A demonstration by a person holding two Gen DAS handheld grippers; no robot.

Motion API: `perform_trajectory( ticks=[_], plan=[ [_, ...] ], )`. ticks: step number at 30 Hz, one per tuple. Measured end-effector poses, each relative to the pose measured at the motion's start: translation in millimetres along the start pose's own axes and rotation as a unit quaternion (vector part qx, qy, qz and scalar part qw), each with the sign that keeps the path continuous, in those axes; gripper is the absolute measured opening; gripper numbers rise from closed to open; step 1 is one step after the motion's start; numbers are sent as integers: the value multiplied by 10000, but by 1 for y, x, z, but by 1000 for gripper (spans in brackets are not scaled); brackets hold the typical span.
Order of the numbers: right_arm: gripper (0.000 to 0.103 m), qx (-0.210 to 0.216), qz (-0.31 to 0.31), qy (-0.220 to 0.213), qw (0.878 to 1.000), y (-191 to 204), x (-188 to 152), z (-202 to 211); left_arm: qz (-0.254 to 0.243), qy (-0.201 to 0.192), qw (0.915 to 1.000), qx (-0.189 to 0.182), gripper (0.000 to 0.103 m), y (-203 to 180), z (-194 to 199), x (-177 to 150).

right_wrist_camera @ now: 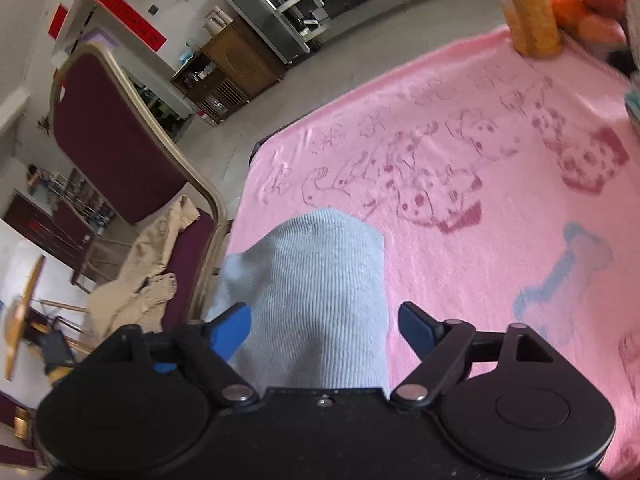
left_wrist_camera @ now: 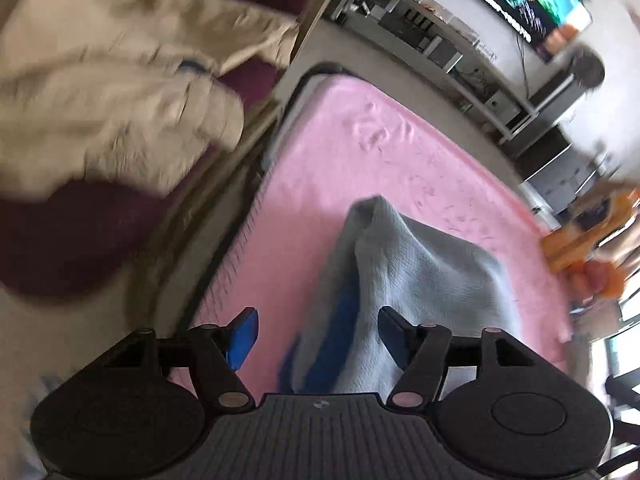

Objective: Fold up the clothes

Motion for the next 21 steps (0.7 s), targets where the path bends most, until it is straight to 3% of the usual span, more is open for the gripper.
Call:
perform_trajectory(
  ticks=[4, 12, 21],
  plan=[
    [85, 164, -461, 277, 9984, -22, -7, -9, 645, 355, 9957, -566, 75, 9, -8, -6],
    [91, 266, -834, 661, 9940, -40, -22, -38, 1019, 983, 9895, -281, 77, 12, -39, -13],
    [99, 664, -1250, 796, 9867, -59, -20, -72, 1273, 957, 9863, -438, 81, 19, -45, -9]
  ],
)
Point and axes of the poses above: each gripper's, at about its wrist camera, not at the fingertips, and z roughly against the way its jaws point, y to its left, x to its top, the point moved 2 cm from there along -z, roughly the way its jaws point, and after that the axes turned 4 degrees about -x, right-handed, at the moved point
